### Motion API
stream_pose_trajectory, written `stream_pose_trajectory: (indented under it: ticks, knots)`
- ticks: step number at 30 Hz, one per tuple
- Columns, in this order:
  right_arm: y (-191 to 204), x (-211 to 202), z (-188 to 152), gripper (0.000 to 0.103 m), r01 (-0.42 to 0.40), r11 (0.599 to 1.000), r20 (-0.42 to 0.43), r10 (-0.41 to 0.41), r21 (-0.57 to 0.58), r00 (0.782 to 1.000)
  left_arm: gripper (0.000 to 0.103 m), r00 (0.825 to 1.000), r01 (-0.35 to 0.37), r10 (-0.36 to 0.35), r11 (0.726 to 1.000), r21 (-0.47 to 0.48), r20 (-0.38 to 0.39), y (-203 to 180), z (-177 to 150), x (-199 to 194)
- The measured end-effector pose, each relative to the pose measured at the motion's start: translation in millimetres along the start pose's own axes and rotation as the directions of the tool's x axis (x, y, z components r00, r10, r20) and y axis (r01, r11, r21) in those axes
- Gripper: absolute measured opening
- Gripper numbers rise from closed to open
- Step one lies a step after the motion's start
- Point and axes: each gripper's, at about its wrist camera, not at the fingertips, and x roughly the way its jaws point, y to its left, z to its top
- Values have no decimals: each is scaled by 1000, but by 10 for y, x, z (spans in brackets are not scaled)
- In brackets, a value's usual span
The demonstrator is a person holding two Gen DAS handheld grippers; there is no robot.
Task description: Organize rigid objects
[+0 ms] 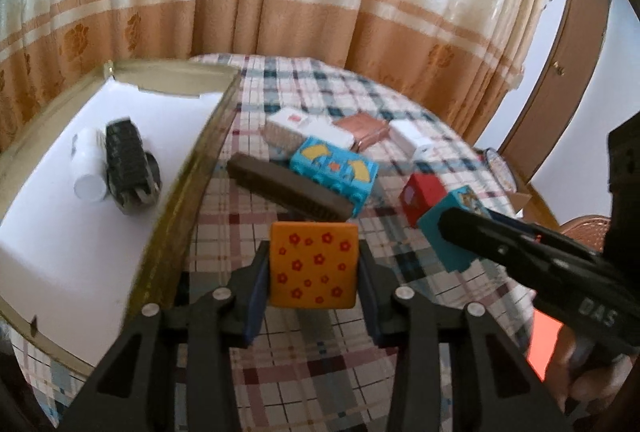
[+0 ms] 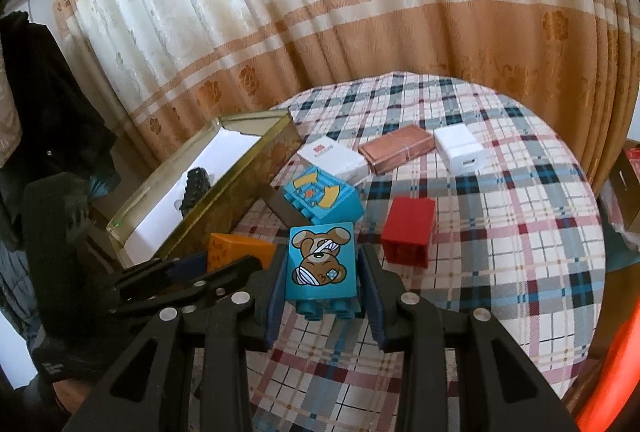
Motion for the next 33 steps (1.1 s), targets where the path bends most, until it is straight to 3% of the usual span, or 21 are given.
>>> stream_pose_trajectory:
  ticks: [7, 11, 19, 23, 27, 33]
  knots:
    - [116, -90, 124, 37, -2, 1000, 41, 3, -26, 999, 39, 996, 47, -46, 999, -11, 73, 7, 147, -292]
    - [232, -140, 223, 37, -9, 998, 68, 13, -61, 998, 39, 993, 34, -31, 999, -31, 115, 107, 255, -454]
    - [716, -47, 458, 37, -32, 986, 123, 52, -161, 991, 39, 975, -75, 102, 988, -135, 199, 676, 424, -735]
    - [987, 101, 513, 37, -62, 979, 116, 86, -194, 990, 39, 957, -155, 193, 971, -180, 218, 948, 419, -809]
    - [1256, 251, 503, 37, -89, 967, 95, 114, -237, 989, 39, 939, -226, 272, 949, -218, 211, 1179, 398, -827]
    - [1584, 515, 352, 37, -126, 951, 34, 141, -282, 989, 39, 937, -260, 311, 927, -271, 162, 1457, 281, -791]
